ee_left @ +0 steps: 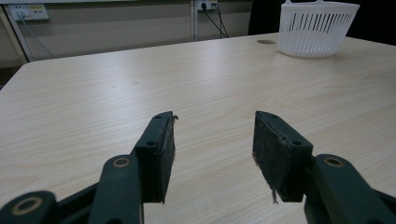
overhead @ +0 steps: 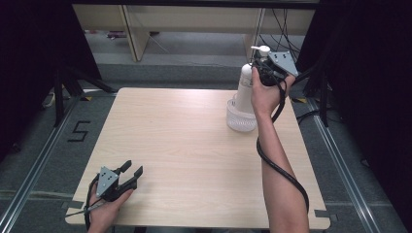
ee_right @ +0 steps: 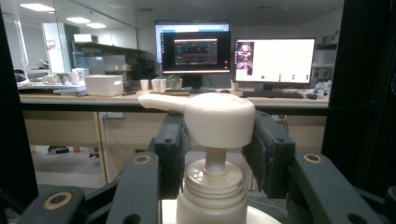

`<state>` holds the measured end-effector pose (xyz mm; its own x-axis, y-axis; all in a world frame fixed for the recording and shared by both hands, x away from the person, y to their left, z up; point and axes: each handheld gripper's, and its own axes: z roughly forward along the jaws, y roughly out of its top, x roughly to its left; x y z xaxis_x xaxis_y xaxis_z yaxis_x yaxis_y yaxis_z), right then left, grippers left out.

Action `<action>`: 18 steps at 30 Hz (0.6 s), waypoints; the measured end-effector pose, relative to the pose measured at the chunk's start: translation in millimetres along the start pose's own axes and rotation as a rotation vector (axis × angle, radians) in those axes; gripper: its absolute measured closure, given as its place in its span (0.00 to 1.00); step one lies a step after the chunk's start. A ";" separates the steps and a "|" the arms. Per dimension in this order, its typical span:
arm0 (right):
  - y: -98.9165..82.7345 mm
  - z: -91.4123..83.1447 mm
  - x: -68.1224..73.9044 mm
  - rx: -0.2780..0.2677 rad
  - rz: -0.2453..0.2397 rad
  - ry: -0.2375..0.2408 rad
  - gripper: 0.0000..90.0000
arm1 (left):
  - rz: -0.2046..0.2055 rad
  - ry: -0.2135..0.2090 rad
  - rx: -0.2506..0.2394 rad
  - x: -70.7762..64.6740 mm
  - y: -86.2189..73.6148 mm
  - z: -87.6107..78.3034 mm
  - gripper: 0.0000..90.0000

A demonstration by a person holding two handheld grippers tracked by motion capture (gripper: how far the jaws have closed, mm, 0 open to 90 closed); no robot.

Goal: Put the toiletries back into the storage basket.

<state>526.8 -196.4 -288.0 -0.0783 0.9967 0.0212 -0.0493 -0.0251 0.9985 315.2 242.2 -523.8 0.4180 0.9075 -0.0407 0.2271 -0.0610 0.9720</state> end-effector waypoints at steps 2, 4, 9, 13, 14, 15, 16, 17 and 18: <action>-1.0 0.7 0.1 0.008 -0.006 0.004 0.67 | 0.000 0.000 0.000 0.1 0.0 0.0 0.53; -2.3 1.7 0.0 0.012 -0.008 0.004 0.67 | 0.007 -0.003 0.001 0.4 0.2 0.1 0.53; -4.6 4.1 -1.2 0.017 -0.009 0.000 0.67 | 0.007 -0.001 0.003 0.1 0.2 0.2 0.53; -6.1 5.7 -0.9 0.020 -0.008 -0.001 0.67 | 0.013 -0.002 0.003 0.1 0.3 0.4 0.53; -6.7 6.3 -2.0 0.019 -0.022 -0.005 0.67 | 0.012 -0.002 0.003 0.1 0.2 0.3 0.53; -7.5 5.9 -1.0 0.035 -0.003 -0.006 0.67 | 0.012 -0.002 0.002 0.2 0.2 0.2 0.53; -8.5 6.6 -1.9 0.034 -0.012 -0.005 0.67 | 0.007 0.000 0.002 -0.1 0.1 0.2 0.53; -9.3 7.1 -2.2 0.034 -0.010 -0.003 0.67 | 0.008 -0.001 0.002 0.0 0.1 0.2 0.53; -9.8 7.1 -2.0 0.036 -0.007 -0.006 0.67 | 0.010 -0.002 0.002 0.2 0.2 0.2 0.53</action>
<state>534.5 -197.5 -297.4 -0.0721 0.9973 0.0146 -0.0134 -0.0156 0.9998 315.5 242.4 -523.7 0.4222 0.9059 -0.0311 0.2243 -0.0711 0.9719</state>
